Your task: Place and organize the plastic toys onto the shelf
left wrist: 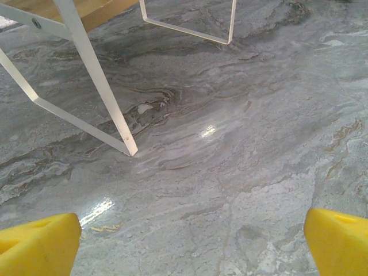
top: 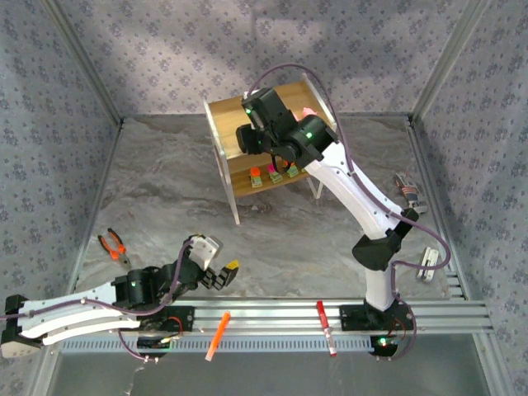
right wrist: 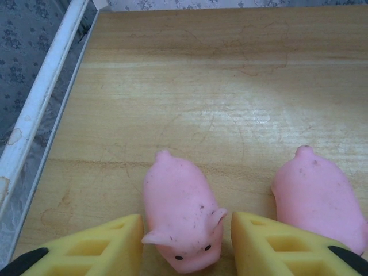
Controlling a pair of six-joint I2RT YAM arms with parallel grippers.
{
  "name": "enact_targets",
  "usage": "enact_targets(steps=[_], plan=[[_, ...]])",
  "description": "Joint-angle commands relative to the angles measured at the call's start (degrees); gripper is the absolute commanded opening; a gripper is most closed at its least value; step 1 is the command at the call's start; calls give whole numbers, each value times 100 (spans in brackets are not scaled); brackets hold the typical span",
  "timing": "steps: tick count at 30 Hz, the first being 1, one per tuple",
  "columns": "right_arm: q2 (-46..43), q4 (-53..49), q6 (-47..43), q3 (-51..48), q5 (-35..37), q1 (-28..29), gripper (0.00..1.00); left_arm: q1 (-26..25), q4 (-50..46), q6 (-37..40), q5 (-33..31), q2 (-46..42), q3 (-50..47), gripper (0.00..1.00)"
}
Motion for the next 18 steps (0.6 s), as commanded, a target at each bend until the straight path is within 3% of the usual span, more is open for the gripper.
enact_targets(steps=[1, 18], plan=[[94, -137, -95, 239, -47, -39, 46, 17, 33, 36, -101, -65, 61, 100], [86, -172, -151, 418, -12, 21, 51, 16, 26, 20, -103, -78, 57, 100]])
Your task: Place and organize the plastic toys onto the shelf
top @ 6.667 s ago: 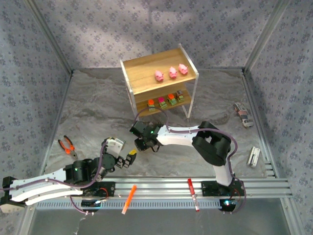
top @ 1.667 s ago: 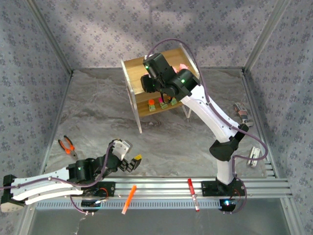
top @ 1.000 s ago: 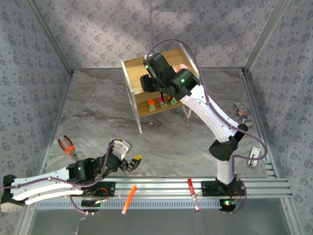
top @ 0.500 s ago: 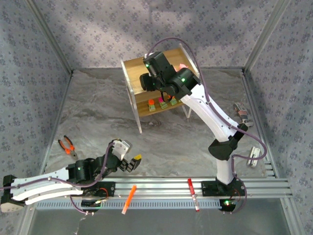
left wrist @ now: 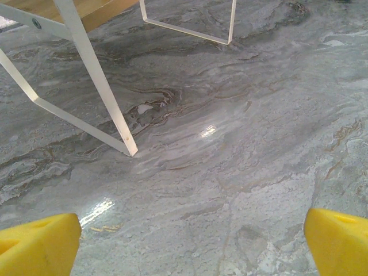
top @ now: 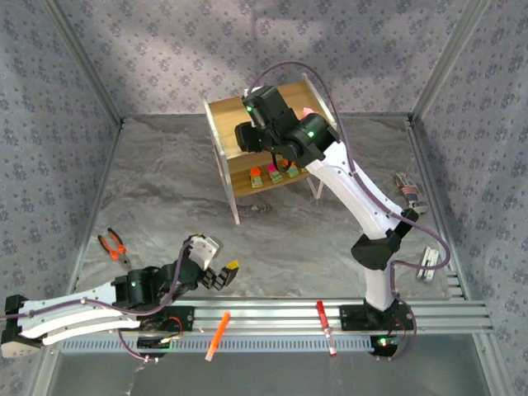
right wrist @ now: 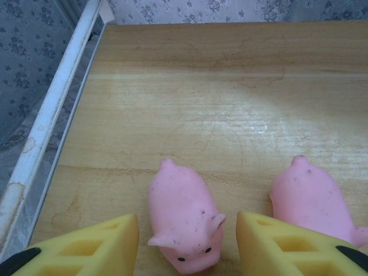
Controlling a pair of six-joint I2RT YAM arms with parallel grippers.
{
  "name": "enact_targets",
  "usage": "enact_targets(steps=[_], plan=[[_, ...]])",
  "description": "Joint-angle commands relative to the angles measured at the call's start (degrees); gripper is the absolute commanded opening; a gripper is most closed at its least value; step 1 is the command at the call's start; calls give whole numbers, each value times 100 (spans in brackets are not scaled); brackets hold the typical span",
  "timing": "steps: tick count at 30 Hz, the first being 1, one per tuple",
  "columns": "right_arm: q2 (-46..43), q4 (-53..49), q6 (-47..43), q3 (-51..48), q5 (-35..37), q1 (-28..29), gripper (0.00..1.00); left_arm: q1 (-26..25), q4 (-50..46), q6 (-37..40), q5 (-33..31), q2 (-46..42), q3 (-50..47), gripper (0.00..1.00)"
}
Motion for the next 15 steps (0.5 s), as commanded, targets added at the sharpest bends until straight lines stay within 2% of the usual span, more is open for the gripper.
enact_targets(steps=[1, 15], plan=[[46, -130, -99, 229, 0, 26, 51, 16, 24, 27, -101, -82, 62, 100], [15, -209, -156, 394, 105, 122, 53, 16, -28, -7, -163, -197, 35, 100]])
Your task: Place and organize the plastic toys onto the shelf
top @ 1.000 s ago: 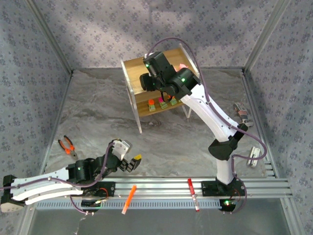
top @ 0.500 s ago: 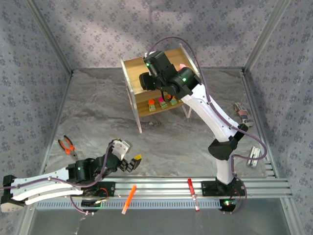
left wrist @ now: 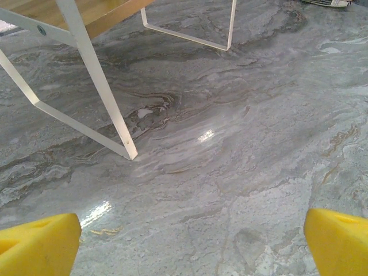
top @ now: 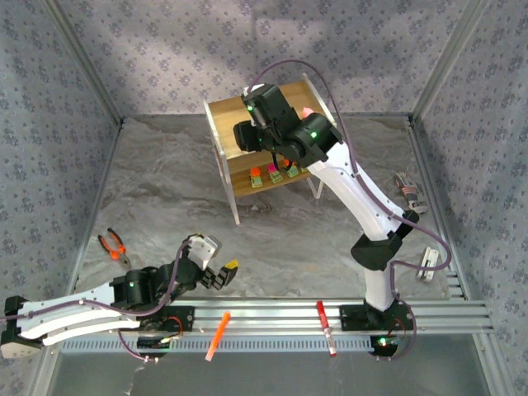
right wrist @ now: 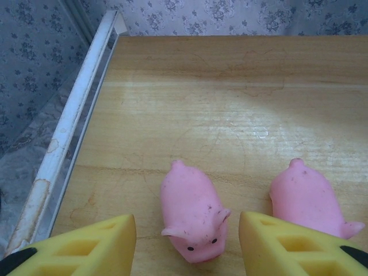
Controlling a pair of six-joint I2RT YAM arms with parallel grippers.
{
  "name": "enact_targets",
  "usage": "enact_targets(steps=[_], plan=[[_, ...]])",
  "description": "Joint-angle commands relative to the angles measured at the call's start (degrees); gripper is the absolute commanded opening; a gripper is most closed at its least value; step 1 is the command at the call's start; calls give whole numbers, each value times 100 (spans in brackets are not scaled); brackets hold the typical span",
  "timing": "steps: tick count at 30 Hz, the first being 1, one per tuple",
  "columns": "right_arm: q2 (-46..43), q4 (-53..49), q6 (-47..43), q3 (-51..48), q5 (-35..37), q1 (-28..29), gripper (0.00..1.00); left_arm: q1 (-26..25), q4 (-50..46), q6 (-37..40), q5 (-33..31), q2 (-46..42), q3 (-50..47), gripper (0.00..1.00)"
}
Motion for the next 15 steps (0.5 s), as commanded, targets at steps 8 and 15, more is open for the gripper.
enact_targets(steps=[8, 15], plan=[[-70, -154, -167, 194, 165, 99, 53, 25, -42, -41, -305, -79, 29, 100], [-227, -192, -301, 119, 254, 242, 56, 25, -64, -84, -362, -79, 44, 100]])
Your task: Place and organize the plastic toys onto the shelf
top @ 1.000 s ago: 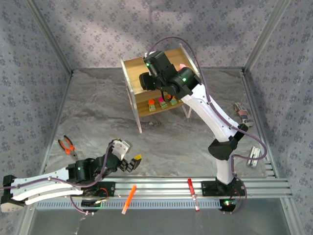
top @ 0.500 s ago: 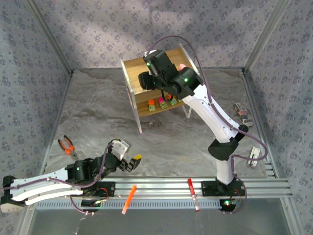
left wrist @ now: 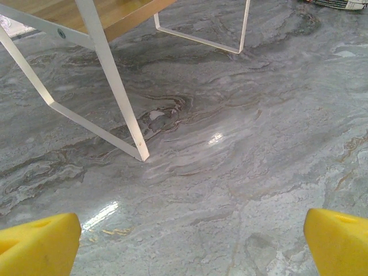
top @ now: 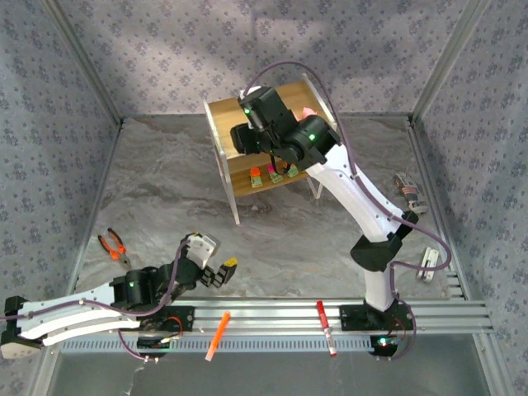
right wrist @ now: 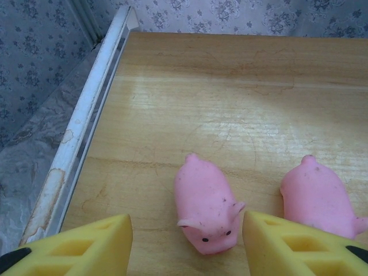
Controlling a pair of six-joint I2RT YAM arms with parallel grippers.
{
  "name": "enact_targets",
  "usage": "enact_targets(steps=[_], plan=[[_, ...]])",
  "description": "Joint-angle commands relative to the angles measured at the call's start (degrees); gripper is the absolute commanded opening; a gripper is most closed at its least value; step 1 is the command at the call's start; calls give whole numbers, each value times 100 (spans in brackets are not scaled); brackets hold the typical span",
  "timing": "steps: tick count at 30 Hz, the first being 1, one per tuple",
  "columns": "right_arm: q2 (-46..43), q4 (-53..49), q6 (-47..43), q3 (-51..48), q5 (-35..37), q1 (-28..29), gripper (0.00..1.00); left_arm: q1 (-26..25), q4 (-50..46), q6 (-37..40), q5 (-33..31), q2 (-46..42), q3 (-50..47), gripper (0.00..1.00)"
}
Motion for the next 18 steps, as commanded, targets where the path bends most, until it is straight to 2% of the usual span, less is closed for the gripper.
enact_targets(steps=[1, 9, 18], plan=[[-278, -118, -218, 43, 161, 137, 57, 22, -75, -81, -146, -85, 44, 100], [-1139, 542, -477, -1209, 355, 422, 67, 40, -88, -125, -215, -87, 36, 100], [-2347, 1004, -568, -2922, 663, 485, 87, 67, -145, -186, -338, -147, 30, 100]])
